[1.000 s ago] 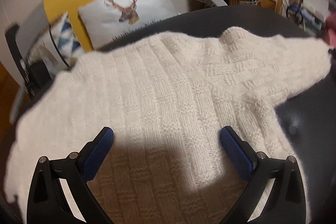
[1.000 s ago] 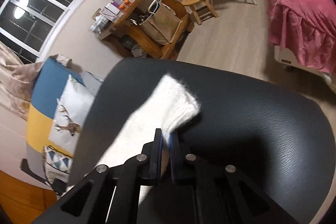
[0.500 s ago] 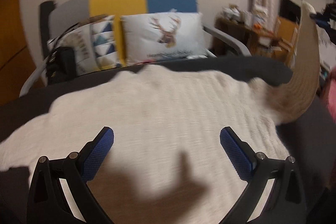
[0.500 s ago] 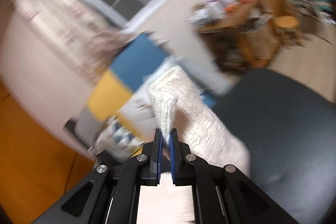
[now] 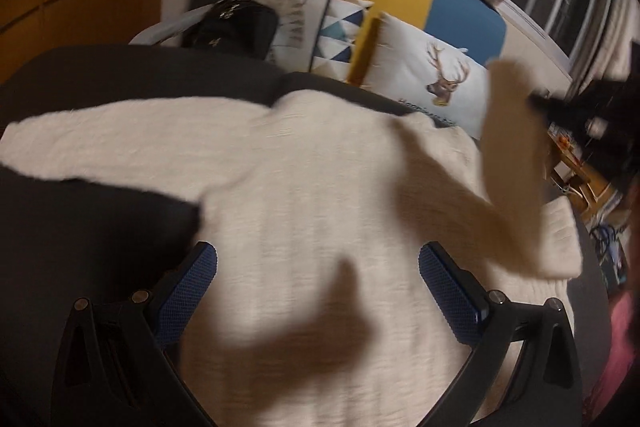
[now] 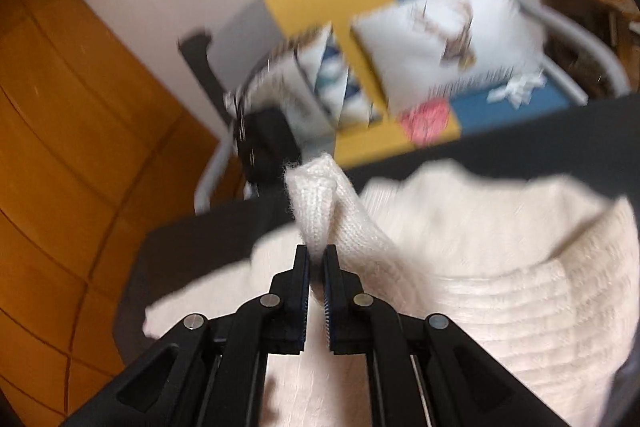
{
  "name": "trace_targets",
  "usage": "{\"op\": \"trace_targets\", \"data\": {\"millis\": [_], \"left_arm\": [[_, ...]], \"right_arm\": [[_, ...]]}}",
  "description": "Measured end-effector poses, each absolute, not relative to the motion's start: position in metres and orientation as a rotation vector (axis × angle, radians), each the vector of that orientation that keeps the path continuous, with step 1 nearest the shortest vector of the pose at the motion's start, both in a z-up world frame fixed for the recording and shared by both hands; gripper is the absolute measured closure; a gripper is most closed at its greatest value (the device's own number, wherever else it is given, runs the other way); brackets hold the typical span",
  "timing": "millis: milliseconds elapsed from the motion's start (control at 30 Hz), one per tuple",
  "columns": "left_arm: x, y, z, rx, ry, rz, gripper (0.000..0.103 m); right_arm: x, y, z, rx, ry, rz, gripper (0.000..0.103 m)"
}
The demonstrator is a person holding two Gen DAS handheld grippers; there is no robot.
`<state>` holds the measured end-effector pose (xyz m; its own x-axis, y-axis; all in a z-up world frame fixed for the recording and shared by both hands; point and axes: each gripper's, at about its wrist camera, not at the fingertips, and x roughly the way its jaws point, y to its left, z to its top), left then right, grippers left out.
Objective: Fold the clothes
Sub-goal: 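Fold the held sleeve across the sweater body with the right gripper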
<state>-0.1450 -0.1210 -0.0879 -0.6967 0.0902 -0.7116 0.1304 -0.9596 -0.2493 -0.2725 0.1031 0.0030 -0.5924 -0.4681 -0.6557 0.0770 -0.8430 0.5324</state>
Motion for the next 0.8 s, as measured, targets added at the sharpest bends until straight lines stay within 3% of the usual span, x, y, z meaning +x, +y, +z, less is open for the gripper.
{"op": "trace_targets", "data": {"millis": [167, 200, 267, 433, 600, 633, 800], "left_arm": [[-0.149, -0.125, -0.092, 1.235, 0.487, -2.819, 0.000], [-0.150, -0.123, -0.092, 1.240, 0.491, -2.822, 0.000], [-0.153, -0.118, -0.091, 1.236, 0.481, -2.838, 0.000], [-0.167, -0.098, -0.090, 1.243, 0.446, -2.863, 0.000], [-0.191, -0.084, -0.095, 1.251, 0.461, -2.817, 0.000], [-0.196, -0.078, -0.094, 1.239, 0.439, -2.828, 0.000], [-0.224, -0.051, -0.096, 1.189, 0.195, -2.871, 0.000]], "right_arm": [[-0.266, 0.072, -0.055, 1.368, -0.473, -2.391, 0.093], [-0.261, 0.072, -0.058, 1.365, -0.447, -2.378, 0.084], [-0.245, 0.074, -0.059, 1.337, -0.410, -2.373, 0.082], [-0.174, 0.141, -0.038, 1.185, -0.570, -2.546, 0.082], [-0.126, 0.223, -0.056, 1.348, -0.691, -2.667, 0.085], [-0.119, 0.235, -0.064, 1.377, -0.675, -2.683, 0.094], [-0.123, 0.254, -0.090, 1.456, -0.715, -2.648, 0.095]]}}
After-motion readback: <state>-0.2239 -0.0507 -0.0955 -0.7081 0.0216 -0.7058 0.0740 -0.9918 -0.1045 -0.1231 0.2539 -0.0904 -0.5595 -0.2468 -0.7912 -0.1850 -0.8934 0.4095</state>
